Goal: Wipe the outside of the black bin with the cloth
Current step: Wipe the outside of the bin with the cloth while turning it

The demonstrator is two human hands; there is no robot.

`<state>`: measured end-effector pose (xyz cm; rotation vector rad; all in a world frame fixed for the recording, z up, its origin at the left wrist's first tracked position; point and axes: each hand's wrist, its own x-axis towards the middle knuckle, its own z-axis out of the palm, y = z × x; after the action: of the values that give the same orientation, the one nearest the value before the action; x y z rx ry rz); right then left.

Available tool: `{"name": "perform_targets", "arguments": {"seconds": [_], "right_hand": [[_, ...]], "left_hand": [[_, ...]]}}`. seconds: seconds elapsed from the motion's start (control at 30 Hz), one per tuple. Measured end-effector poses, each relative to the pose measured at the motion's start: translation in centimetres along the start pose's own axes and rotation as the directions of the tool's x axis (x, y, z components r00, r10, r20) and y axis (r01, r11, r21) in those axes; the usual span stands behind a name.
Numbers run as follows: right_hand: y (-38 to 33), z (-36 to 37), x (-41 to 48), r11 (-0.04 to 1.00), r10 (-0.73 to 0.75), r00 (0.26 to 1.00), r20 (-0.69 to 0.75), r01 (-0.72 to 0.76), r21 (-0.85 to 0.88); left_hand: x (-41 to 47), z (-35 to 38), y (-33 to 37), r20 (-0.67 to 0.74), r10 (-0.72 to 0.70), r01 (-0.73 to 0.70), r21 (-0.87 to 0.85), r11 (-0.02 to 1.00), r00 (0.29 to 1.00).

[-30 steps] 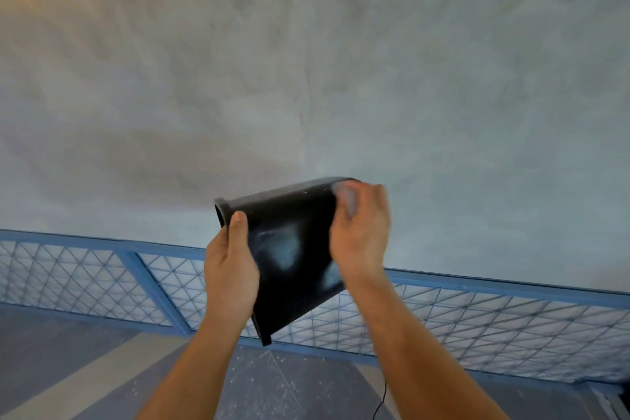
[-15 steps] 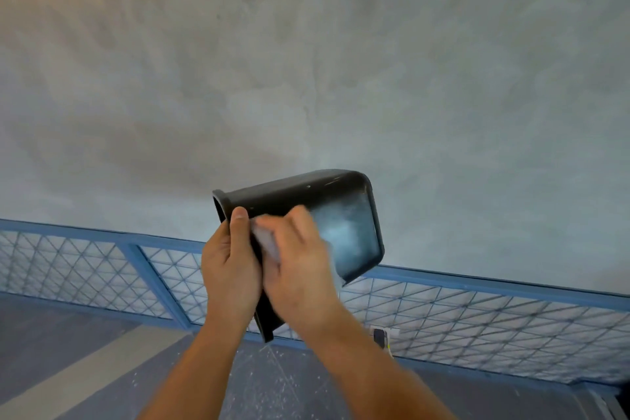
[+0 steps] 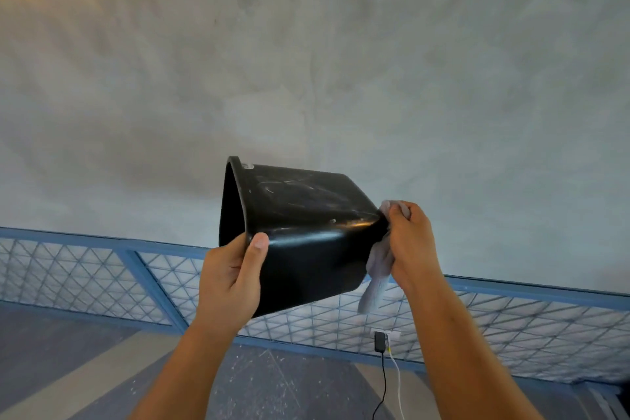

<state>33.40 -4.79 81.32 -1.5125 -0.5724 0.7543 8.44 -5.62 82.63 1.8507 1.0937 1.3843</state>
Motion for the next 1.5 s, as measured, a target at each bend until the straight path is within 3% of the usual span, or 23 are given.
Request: {"name": "perform_targets", "arguments": {"seconds": [0.1, 0.17, 0.3, 0.43, 0.5, 0.57, 0.63, 0.7, 0.93, 1.07, 1.17, 1.33, 1.5], "right_hand": [[0.5, -0.4, 0.1, 0.993, 0.078, 0.994, -0.072, -0.072, 0.089], [0.5, -0.4, 0.1, 0.986, 0.098, 0.983, -0.155, -0.075, 0.152], [0.3, 0.2, -0.3, 0.976, 0.064, 0.95, -0.306, 0.004, 0.216], [-0.1, 1.1, -0.5, 0.978, 0.031, 0.948, -0.318, 0.038, 0.207], [0.2, 1.0, -0.4, 0.982, 0.035, 0.95, -0.311, 0.025, 0.187], [0.5, 0.6, -0.4, 0.984, 0.036, 0.951, -0.307, 0.02, 0.175], [0.4, 0.2, -0.6, 0.983, 0.011, 0.953, -0.302, 0.045, 0.176], [0.2, 0.2, -0.9, 0.979, -0.029, 0.955, -0.297, 0.087, 0.184], [0.8, 0.3, -1.7, 0.978, -0.044, 0.965, -0.259, 0.094, 0.186], [1.1, 0.0, -2.1, 0.974, -0.083, 0.967, -0.24, 0.13, 0.185], [1.1, -0.3, -2.8, 0.973, -0.137, 0.97, -0.202, 0.17, 0.157], [1.7, -0.7, -3.0, 0.976, -0.177, 0.955, -0.239, 0.201, 0.08], [0.9, -1.2, -2.9, 0.968, -0.219, 0.951, -0.22, 0.24, 0.077]], "left_hand": [[0.5, 0.2, -0.3, 0.081, 0.158, -0.162, 0.042, 0.986, 0.984], [1.0, 0.5, -0.3, 0.125, 0.165, -0.161, -0.04, 0.986, 0.978], [1.4, 0.6, 1.8, 0.173, -0.029, 0.091, -0.363, 0.927, 0.985], [2.1, 1.0, 1.4, 0.094, -0.315, 0.322, -0.446, 0.835, 0.945], [2.5, 0.7, 0.7, 0.187, -0.445, 0.47, -0.543, 0.696, 0.876], [2.8, -0.1, -0.1, 0.342, -0.454, 0.566, -0.565, 0.6, 0.823], [3.0, -1.3, -0.5, 0.501, -0.432, 0.657, -0.49, 0.572, 0.75], [3.2, -1.9, -0.6, 0.558, -0.463, 0.716, -0.419, 0.559, 0.689], [3.4, -1.8, 0.6, 0.389, -0.713, 0.81, -0.21, 0.548, 0.583], [4.0, -1.6, 0.4, 0.276, -0.796, 0.835, -0.296, 0.463, 0.539], [3.9, -1.1, 0.1, 0.267, -0.836, 0.857, -0.345, 0.382, 0.479], [3.0, 1.2, 1.2, 0.235, -0.859, 0.853, -0.391, 0.346, 0.456], [2.4, 2.8, 1.7, 0.186, -0.912, 0.89, -0.359, 0.282, 0.364]]}}
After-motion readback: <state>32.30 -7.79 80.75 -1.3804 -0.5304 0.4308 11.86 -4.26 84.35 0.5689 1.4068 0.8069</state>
